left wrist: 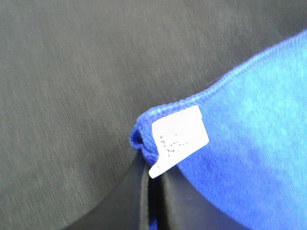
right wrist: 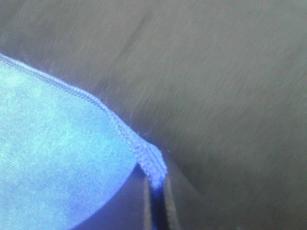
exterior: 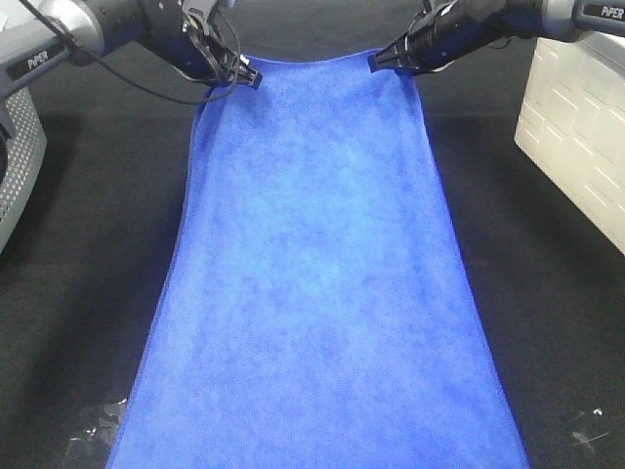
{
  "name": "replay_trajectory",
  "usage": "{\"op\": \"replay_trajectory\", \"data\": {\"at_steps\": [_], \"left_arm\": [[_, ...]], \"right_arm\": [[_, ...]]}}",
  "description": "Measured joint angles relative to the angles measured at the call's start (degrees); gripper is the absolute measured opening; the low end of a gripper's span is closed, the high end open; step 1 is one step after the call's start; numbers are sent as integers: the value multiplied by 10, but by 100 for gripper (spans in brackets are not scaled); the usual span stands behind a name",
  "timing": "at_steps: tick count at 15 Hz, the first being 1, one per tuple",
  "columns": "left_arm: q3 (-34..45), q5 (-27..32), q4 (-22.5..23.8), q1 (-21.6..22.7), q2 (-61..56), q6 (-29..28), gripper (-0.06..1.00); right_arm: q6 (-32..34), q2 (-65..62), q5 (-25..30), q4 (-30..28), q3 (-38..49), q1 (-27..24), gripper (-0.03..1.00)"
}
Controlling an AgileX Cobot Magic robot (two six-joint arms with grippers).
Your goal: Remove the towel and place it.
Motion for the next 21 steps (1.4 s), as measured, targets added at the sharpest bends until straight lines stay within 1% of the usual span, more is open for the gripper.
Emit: {"op": "replay_trajectory", "data": {"at_steps": [2, 8, 13, 14, 18, 21], "left_arm": [[0, -23, 0, 0, 12, 7, 1], [0, -66, 0, 0, 38, 11, 1], [0, -133, 0, 0, 69, 14, 1], [0, -133, 0, 0, 69, 14, 1], [0, -179, 0, 0, 86, 14, 1], [0, -193, 0, 0, 103, 14, 1]], "right_arm": [[-2, 0, -23, 0, 0, 0, 1], [-4, 42, -53, 0, -1, 0, 1], [-4, 72, -99, 0, -1, 0, 1], [-4, 72, -99, 0, -1, 0, 1], [-5, 87, -125, 0, -1, 0, 1], [-7, 89, -133, 0, -1, 0, 1]]}}
